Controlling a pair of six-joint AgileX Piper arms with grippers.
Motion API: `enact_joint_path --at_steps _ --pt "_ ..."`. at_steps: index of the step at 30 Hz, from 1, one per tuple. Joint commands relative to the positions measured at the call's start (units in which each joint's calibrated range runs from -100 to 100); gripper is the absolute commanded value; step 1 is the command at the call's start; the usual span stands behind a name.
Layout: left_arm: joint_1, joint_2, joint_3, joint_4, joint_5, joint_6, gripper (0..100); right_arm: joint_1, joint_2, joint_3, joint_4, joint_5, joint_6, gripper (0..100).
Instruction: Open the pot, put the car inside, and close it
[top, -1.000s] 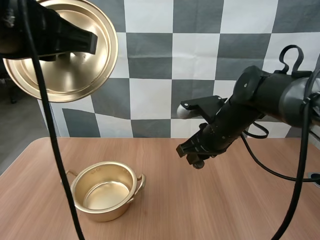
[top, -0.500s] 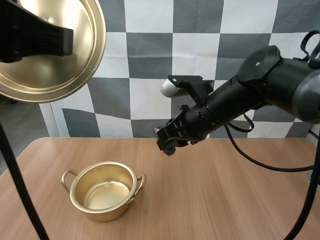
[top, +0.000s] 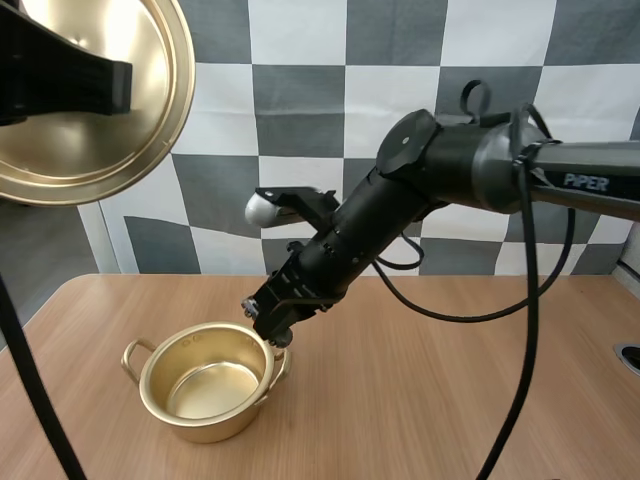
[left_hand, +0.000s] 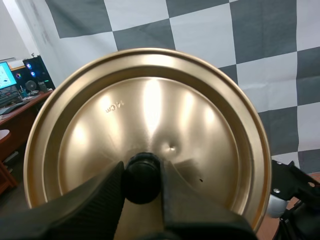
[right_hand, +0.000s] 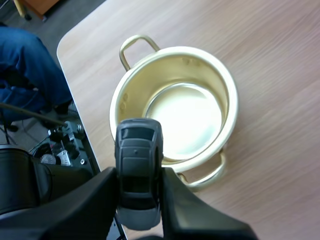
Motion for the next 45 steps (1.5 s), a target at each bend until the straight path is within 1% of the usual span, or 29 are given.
enact_joint_path --at_steps 1,8,19,31,36,45 --pt "0.0 0.03 0.0 -0.03 0.0 -0.06 0 0.37 4.07 -0.94 -0.3 0.07 -0.27 0" --pt "0.0 0.03 0.0 -0.03 0.0 -0.06 0 2.29 12.78 -5.56 -0.07 0.07 -1.56 0" --pt "0.09 0.03 0.0 0.23 0.0 -0.06 0 5.63 20.48 -11.06 0.17 0.07 -2.55 0" --pt "0.08 0.03 0.0 0.33 0.0 -0.06 0 5.72 30.46 -16.35 -0.14 0.07 -2.62 0" --pt "0.08 0.03 0.0 0.83 0.0 -0.06 0 5.72 35.19 -16.62 2.24 0.07 -3.79 0" --pt "0.08 0.03 0.0 0.83 0.0 -0.06 0 6.66 37.62 -16.66 3.26 0.07 -5.07 0"
